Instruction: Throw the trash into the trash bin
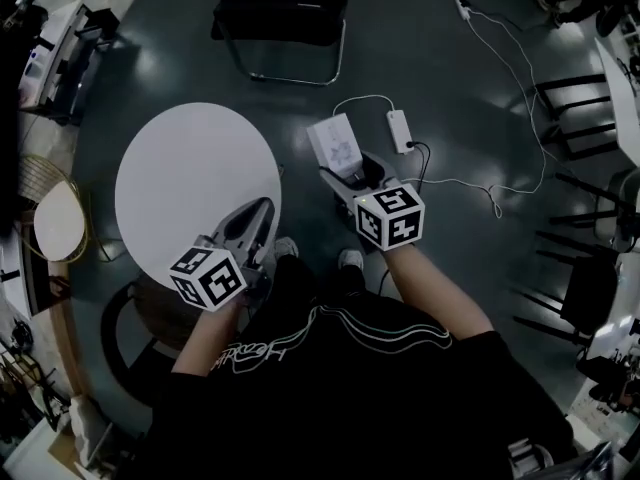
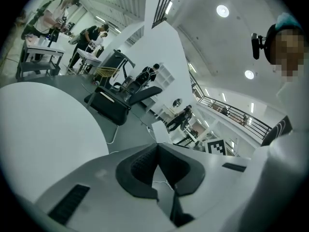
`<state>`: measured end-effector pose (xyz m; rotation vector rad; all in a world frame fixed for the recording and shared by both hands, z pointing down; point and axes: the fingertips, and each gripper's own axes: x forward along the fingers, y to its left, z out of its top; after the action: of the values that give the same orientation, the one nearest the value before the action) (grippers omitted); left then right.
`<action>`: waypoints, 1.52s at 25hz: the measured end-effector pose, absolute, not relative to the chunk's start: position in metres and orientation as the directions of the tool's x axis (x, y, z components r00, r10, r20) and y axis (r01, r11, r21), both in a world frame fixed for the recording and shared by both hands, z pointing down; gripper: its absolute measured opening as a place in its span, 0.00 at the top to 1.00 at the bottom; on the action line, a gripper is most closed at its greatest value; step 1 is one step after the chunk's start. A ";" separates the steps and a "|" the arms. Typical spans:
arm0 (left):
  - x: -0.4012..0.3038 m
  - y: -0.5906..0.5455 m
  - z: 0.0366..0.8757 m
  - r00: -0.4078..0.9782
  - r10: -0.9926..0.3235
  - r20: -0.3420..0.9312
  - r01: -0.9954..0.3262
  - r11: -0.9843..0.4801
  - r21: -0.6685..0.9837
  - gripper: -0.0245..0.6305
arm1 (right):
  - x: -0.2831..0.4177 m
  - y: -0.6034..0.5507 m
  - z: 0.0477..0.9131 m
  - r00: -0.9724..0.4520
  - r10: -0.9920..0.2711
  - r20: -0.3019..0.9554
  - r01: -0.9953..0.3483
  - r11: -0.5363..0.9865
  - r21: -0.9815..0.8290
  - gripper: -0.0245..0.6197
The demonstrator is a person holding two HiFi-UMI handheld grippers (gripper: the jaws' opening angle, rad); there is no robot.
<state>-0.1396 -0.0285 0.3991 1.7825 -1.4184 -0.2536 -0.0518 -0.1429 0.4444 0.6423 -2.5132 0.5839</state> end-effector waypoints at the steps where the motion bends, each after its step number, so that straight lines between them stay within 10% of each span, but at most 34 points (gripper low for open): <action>1: -0.130 -0.034 0.400 0.365 -0.873 0.325 -0.714 -0.039 0.699 0.95 | -0.038 -0.147 0.446 -0.765 -0.347 0.542 -0.554 0.784 -0.280 0.44; 20: 0.038 -0.119 0.455 0.627 -0.647 0.435 -0.683 -0.187 0.706 0.95 | 0.169 -0.195 0.534 -0.565 -0.526 0.635 -0.814 0.478 -0.328 0.44; 38: 0.052 -0.073 0.607 0.644 -0.443 0.623 -0.702 -0.018 0.712 0.95 | 0.205 -0.138 0.780 -0.445 -0.241 0.862 -0.874 0.326 -0.360 0.43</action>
<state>0.0520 -0.0730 0.6073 1.6532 -0.9535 0.2659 0.2048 -0.1385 0.7798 0.9848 -1.8779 1.1250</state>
